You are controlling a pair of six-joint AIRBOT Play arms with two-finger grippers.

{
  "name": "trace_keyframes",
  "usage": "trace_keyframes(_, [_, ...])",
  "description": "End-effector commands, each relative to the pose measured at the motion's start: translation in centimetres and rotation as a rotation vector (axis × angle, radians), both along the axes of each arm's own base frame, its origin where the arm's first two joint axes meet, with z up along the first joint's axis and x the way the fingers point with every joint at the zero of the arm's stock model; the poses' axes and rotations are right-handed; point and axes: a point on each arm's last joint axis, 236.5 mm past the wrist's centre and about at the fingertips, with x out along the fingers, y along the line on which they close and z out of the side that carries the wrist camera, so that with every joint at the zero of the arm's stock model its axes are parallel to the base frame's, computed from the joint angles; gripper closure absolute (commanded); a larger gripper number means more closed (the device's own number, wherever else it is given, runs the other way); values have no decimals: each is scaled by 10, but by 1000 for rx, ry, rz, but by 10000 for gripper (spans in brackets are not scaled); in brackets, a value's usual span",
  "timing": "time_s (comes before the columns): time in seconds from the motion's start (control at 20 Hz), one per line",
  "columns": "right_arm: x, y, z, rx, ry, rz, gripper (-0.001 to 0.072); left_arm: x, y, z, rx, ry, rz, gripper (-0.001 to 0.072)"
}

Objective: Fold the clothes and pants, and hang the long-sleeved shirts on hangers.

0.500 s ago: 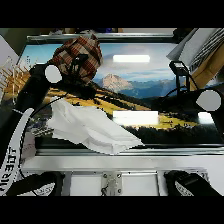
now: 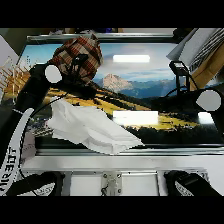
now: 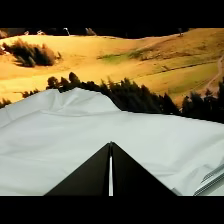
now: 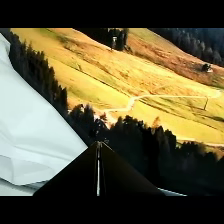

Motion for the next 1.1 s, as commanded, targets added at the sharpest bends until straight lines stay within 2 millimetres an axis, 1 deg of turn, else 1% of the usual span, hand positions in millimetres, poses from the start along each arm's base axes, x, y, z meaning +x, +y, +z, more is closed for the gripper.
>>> trace_keyframes(0.0, [0,0,0,0,2,0,697,4,22,3,58,6,48,692])
trace_keyframes(0.05, [0,0,0,0,2,1,697,9,50,7,130,-14,121,691])
trace_keyframes(0.1, [0,0,0,0,2,1,698,16,84,11,199,-47,232,691])
trace_keyframes(0.15, [0,1,0,1,2,1,697,17,117,12,252,-70,343,690])
trace_keyframes(0.2, [0,1,0,1,2,1,697,11,143,7,283,-66,415,458])
trace_keyframes(0.25, [0,0,0,1,2,1,698,1,160,-5,275,-32,475,-13])
trace_keyframes(0.3, [0,1,0,1,2,1,697,-5,174,-19,269,-5,527,13])
trace_keyframes(0.35, [0,1,0,1,2,1,697,-10,189,-35,269,24,583,14])
trace_keyframes(0.4, [0,1,0,1,2,1,697,-13,198,-51,259,47,630,14])
trace_keyframes(0.45, [0,1,0,1,2,1,697,-12,201,-67,223,68,665,14])
trace_keyframes(0.5, [0,1,0,1,2,1,698,-9,198,-82,169,90,692,14])
trace_keyframes(0.65, [0,1,0,1,2,1,697,3,179,-121,37,165,751,14])
trace_keyframes(0.8, [0,1,0,1,2,1,697,9,164,-155,27,224,743,14])
trace_keyframes(0.85, [0,1,-1,1,2,1,697,11,159,-162,30,227,734,15])
trace_keyframes(0.9, [0,0,-1,1,2,1,698,12,154,-168,33,226,724,35])
trace_keyframes(1.0, [0,1,-1,1,2,1,697,17,143,-170,29,208,702,57])
trace_keyframes(1.05, [0,1,0,1,2,1,697,19,138,-167,27,197,689,358])
